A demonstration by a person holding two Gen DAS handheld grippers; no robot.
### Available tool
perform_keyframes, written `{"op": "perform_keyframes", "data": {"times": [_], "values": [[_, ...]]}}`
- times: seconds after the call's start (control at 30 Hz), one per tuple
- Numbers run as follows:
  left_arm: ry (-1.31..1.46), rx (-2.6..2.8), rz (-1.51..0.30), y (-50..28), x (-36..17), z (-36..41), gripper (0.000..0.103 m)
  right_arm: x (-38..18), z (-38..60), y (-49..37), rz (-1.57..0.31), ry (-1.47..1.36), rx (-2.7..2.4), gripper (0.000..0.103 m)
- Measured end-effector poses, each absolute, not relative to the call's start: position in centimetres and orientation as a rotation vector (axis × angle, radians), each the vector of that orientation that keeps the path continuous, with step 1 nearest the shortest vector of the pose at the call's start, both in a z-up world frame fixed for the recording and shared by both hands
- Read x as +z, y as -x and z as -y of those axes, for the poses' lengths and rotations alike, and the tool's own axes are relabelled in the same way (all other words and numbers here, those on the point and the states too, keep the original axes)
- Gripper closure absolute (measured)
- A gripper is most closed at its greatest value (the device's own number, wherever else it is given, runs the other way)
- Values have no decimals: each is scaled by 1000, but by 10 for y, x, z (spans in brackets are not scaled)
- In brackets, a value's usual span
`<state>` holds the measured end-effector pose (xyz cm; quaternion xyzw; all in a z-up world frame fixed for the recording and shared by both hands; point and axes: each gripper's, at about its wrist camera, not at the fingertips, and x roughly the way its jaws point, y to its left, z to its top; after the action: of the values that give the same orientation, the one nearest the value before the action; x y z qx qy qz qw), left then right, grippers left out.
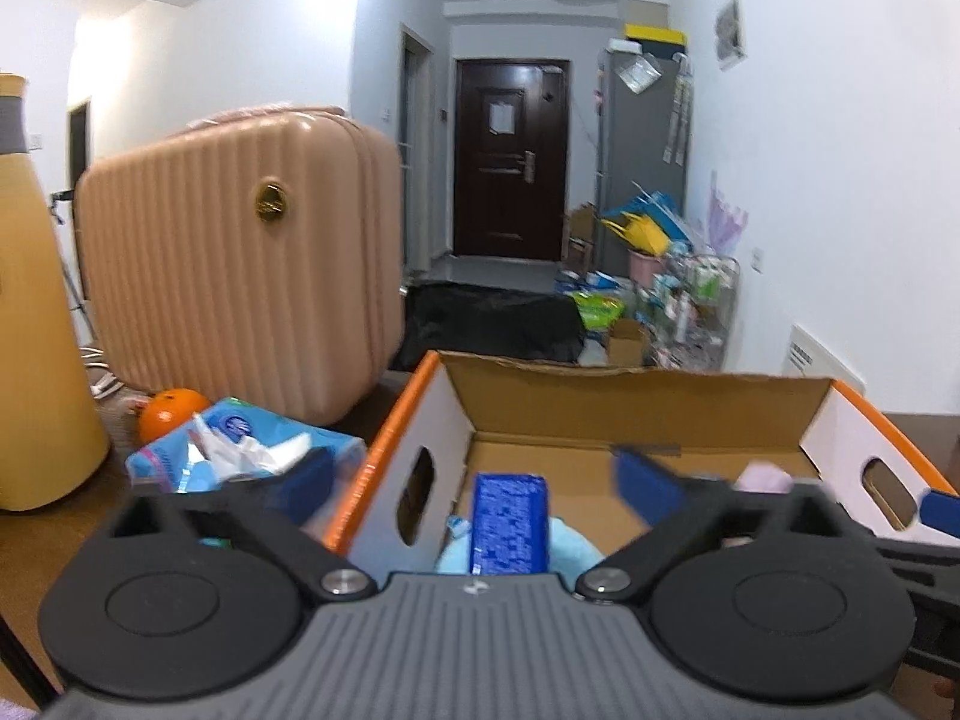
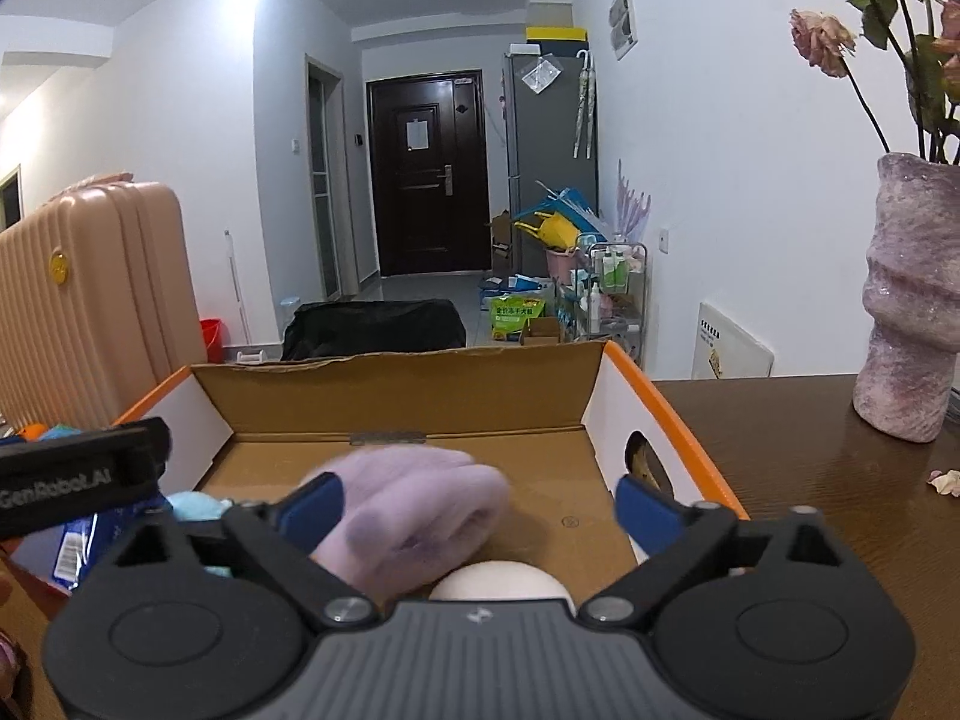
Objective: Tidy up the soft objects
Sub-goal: 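Open the left tool releasing the blue box while the right tool drops the headband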
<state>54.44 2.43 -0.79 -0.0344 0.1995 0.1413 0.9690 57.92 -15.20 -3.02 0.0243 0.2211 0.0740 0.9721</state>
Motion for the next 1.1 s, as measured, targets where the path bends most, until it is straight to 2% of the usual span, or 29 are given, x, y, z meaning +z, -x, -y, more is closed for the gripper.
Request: {"op": "perform_keyframes", "data": {"times": [1.1], "values": [[87,289,-429,-534,-12,-26,0,-34,160,-558,-452,-16,153,3]]}}
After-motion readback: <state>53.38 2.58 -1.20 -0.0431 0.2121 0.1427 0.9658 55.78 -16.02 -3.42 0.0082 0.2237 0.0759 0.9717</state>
